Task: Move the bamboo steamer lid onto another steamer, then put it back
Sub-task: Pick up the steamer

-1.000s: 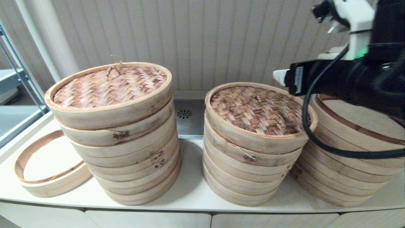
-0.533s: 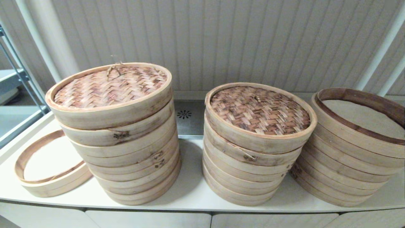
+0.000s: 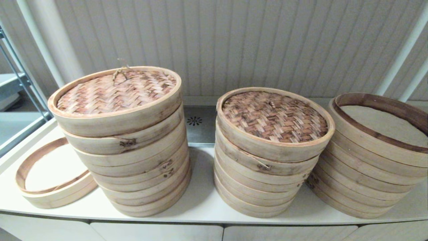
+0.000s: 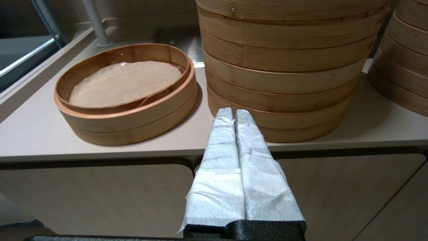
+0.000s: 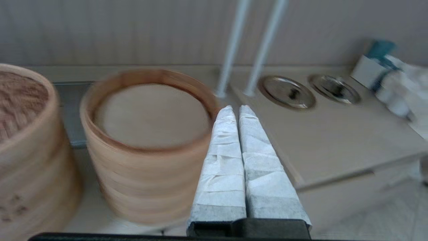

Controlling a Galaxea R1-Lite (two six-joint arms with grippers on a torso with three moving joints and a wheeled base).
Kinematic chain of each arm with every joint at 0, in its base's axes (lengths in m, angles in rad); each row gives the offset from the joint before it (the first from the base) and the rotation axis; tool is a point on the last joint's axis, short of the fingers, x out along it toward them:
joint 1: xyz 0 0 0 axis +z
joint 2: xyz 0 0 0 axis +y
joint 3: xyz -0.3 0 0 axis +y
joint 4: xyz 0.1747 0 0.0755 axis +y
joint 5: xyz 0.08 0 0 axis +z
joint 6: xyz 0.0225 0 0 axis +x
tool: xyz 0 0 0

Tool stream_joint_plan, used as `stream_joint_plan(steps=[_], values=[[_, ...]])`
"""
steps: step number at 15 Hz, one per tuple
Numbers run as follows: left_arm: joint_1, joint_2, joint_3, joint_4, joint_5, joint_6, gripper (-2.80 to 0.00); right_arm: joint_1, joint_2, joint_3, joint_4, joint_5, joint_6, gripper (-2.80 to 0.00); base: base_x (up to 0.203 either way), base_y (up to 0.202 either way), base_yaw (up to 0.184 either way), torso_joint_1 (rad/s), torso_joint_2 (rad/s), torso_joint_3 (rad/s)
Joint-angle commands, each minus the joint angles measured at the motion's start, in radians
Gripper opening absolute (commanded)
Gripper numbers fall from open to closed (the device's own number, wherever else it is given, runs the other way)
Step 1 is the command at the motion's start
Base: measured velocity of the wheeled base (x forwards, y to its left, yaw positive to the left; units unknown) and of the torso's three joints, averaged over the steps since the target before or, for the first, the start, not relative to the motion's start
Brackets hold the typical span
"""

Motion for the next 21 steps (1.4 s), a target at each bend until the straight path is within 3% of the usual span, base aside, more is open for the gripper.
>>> stream_joint_plan(steps=[1, 3, 4, 7, 10, 14, 18, 19, 21], values=[[0.000, 0.000, 0.034, -0.001, 0.000, 0.001, -2.80, -0.044, -0.092, -0.005, 0.065, 0.037, 0.014, -2.80, 0.000, 0.000, 0.000, 0.000, 0.00, 0.000], [0.000, 0.000, 0.033, -0.001, 0.000, 0.001, -2.80, -0.117, -0.137, 0.027, 0.149, 0.138, 0.093, -2.80, 0.000, 0.000, 0.000, 0.000, 0.00, 0.000], [0.000, 0.000, 0.034, -0.001, 0.000, 0.001, -2.80, -0.161, -0.165, 0.065, 0.175, 0.241, 0.126, -2.80, 0.000, 0.000, 0.000, 0.000, 0.00, 0.000], [0.000, 0.000, 0.035, 0.001, -0.002, 0.005, -2.80, -0.226, -0.278, 0.265, 0.165, 0.454, 0.155, -2.80, 0.000, 0.000, 0.000, 0.000, 0.00, 0.000], [0.000, 0.000, 0.035, -0.001, 0.000, 0.001, -2.80, -0.236, -0.337, 0.560, 0.004, 0.495, 0.172, -2.80, 0.000, 0.000, 0.000, 0.000, 0.00, 0.000], [0.000, 0.000, 0.035, -0.001, 0.000, 0.002, -2.80, -0.222, -0.349, 0.957, -0.389, 0.547, 0.164, -2.80, 0.000, 0.000, 0.000, 0.000, 0.00, 0.000], [0.000, 0.000, -0.056, -0.001, 0.000, 0.002, -2.80, -0.152, -0.358, 1.208, -0.627, 0.577, 0.146, -2.80, 0.000, 0.000, 0.000, 0.000, 0.00, 0.000], [0.000, 0.000, -0.040, -0.001, 0.000, 0.002, -2.80, -0.146, -0.359, 1.259, -0.703, 0.580, 0.143, -2.80, 0.000, 0.000, 0.000, 0.000, 0.00, 0.000], [0.000, 0.000, 0.035, -0.001, 0.000, 0.002, -2.80, -0.142, -0.362, 1.272, -0.725, 0.584, 0.142, -2.80, 0.000, 0.000, 0.000, 0.000, 0.00, 0.000]])
